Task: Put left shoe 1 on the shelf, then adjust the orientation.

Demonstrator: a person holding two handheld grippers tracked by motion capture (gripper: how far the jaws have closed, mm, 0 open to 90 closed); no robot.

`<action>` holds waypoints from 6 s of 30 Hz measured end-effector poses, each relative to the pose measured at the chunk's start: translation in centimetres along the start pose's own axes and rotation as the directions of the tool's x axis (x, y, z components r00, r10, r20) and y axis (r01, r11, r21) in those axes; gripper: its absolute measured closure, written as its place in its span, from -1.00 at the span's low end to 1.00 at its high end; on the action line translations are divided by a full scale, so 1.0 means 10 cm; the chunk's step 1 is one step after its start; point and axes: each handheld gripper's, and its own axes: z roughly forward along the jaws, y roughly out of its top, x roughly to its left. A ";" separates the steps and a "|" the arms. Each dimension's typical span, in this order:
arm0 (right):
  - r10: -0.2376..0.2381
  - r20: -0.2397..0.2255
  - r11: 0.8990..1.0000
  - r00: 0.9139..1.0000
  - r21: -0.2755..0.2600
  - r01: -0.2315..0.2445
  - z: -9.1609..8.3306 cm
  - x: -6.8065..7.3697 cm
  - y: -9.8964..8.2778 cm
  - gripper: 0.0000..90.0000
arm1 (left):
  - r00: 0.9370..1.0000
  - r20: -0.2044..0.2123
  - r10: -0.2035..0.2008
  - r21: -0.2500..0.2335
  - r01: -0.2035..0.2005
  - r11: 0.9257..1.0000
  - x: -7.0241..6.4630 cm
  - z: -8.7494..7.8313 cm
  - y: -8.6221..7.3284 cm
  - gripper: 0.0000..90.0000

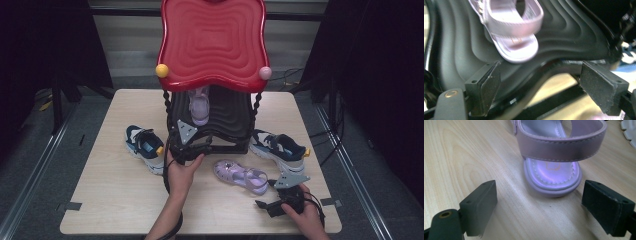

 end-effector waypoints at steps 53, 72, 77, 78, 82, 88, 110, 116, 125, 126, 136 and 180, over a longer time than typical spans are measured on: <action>0.000 -0.001 1.000 1.000 0.000 0.000 0.00 0.00 0.00 -0.72 | 0.953 0.275 0.129 0.235 -0.197 0.952 0.01 -0.38 -0.80 -0.64; -0.002 -0.002 1.000 1.000 -0.001 0.002 0.00 0.00 0.00 -0.72 | 0.932 0.344 0.114 0.316 -0.229 0.921 0.05 -0.44 -0.99 -0.64; -0.001 -0.001 1.000 1.000 0.000 0.001 0.00 0.00 0.00 -0.72 | 0.930 0.350 0.108 0.330 -0.230 0.916 0.06 -0.44 -1.00 -0.66; -0.001 -0.002 1.000 1.000 0.000 0.001 0.00 0.00 0.00 -0.72 | 0.931 0.349 0.105 0.334 -0.228 0.915 0.06 -0.44 -1.00 -0.67; -0.001 -0.001 1.000 1.000 -0.001 0.001 0.00 0.00 0.00 -0.72 | 0.927 0.358 0.110 0.333 -0.237 0.913 0.07 -0.44 -1.00 -0.68; -0.001 -0.003 1.000 1.000 -0.001 0.001 0.00 0.00 0.00 -0.72 | 0.922 0.370 0.113 0.335 -0.246 0.909 0.06 -0.43 -1.00 -0.76; 0.060 0.004 0.998 0.998 -0.028 -0.060 0.03 -0.04 0.04 -0.67 | 0.922 0.371 0.109 0.336 -0.243 0.910 0.05 -0.43 -1.00 -0.80; 0.072 0.029 0.995 0.997 -0.073 -0.070 0.06 -0.05 0.10 -0.61 | 0.922 0.372 0.112 0.337 -0.247 0.909 0.05 -0.43 -1.00 -0.80; 0.075 0.044 0.994 0.996 -0.088 -0.071 0.15 -0.06 0.20 -0.60 | 0.922 0.370 0.115 0.340 -0.249 0.907 0.05 -0.43 -1.00 -0.80; 0.075 0.044 0.994 0.996 -0.088 -0.071 0.15 -0.06 0.20 -0.60 | 0.922 0.370 0.115 0.340 -0.249 0.907 0.05 -0.43 -1.00 -0.80; 0.063 0.031 0.994 0.998 -0.096 -0.060 0.23 -0.08 0.25 -0.58 | 0.922 0.369 0.115 0.342 -0.250 0.906 0.05 -0.43 -1.00 -0.81; 0.016 0.008 0.991 1.000 -0.132 -0.015 0.26 -0.01 0.29 -0.51 | 0.922 0.369 0.116 0.342 -0.251 0.905 0.06 -0.42 -0.99 -0.82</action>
